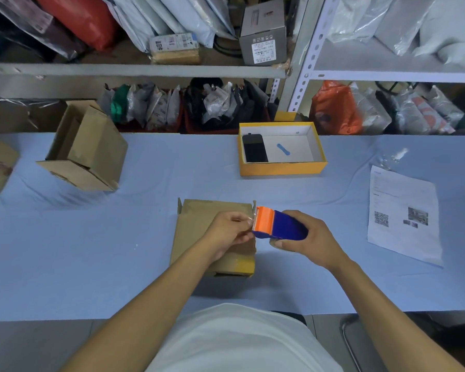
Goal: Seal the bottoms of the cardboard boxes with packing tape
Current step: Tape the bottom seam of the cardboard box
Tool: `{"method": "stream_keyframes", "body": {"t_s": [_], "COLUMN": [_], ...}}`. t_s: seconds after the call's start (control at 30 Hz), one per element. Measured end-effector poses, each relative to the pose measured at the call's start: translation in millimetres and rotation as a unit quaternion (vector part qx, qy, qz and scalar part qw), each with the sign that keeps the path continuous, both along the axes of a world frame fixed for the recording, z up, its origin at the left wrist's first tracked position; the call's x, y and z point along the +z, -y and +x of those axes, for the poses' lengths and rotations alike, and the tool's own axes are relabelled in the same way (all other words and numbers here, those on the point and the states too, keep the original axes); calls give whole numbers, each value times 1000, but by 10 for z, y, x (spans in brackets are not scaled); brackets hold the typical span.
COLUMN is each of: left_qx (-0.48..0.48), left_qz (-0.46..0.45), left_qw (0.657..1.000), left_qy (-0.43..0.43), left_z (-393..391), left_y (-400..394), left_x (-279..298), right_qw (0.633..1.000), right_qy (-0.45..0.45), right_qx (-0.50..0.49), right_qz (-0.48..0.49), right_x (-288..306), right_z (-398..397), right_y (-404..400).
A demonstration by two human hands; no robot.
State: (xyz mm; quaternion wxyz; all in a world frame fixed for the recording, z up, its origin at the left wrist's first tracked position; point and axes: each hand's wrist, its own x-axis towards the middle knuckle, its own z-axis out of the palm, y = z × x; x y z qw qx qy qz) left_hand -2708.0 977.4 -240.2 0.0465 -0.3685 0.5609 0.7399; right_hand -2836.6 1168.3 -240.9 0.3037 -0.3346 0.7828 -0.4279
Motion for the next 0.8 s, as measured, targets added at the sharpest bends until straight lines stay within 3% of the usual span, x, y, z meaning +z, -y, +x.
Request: {"method": "stream_keyframes", "body": {"t_s": [0.2, 0.43, 0.67, 0.8], "left_qx": [17, 49, -16, -107], "left_qz": [-208, -236, -355, -461], "left_qw": [976, 963, 918, 853], "left_qy": [66, 118, 176, 221], "left_z": [-44, 145, 181, 121], "left_y": [-5, 61, 21, 9], "left_x": [-11, -110, -166, -173], "right_qw": [999, 997, 994, 990], "right_qy": [-16, 8, 11, -16], "right_qx": [27, 40, 56, 75], "right_qz": [22, 67, 92, 118], "right_x": [-6, -115, -277, -313], "right_z": [-40, -147, -72, -119], "right_y": [14, -133, -136, -201]}}
